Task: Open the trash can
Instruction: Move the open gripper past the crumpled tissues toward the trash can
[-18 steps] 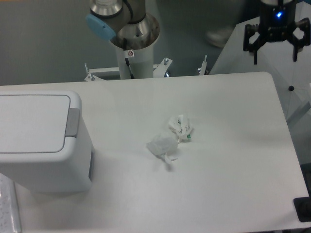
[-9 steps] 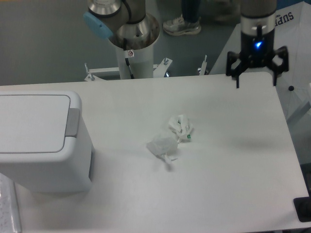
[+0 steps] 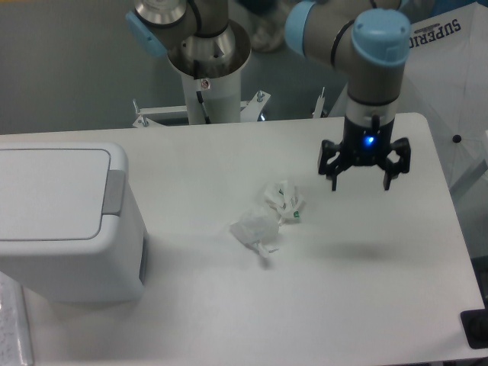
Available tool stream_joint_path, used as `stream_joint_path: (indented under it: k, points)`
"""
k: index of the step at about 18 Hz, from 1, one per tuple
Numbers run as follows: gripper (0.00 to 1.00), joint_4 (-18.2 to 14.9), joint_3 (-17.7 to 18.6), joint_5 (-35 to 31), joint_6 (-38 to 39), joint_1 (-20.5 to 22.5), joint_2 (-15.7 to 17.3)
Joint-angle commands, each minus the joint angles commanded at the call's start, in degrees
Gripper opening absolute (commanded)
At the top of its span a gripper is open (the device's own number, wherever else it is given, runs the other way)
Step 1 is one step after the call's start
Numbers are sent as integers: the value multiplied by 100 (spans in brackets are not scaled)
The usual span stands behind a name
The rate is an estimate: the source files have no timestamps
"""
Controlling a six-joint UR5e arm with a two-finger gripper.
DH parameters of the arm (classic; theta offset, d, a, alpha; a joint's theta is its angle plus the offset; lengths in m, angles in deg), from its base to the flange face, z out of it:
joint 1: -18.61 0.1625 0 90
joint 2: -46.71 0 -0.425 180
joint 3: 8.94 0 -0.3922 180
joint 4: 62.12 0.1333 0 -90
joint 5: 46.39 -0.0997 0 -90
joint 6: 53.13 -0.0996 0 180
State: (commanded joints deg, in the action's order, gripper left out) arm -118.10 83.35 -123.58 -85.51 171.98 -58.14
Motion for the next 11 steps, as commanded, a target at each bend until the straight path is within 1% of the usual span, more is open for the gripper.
stream_joint_path:
  k: [3, 6, 7, 9, 11]
  points:
    - [100, 0, -27, 1018, 722, -36, 79]
    - [100, -17, 8, 1995, 1162, -44, 210]
    - [100, -35, 35, 2198, 1303, -62, 281]
    - [100, -53, 96, 2454, 1531, -280, 412]
    - [100, -35, 149, 2481, 1856, -509, 518]
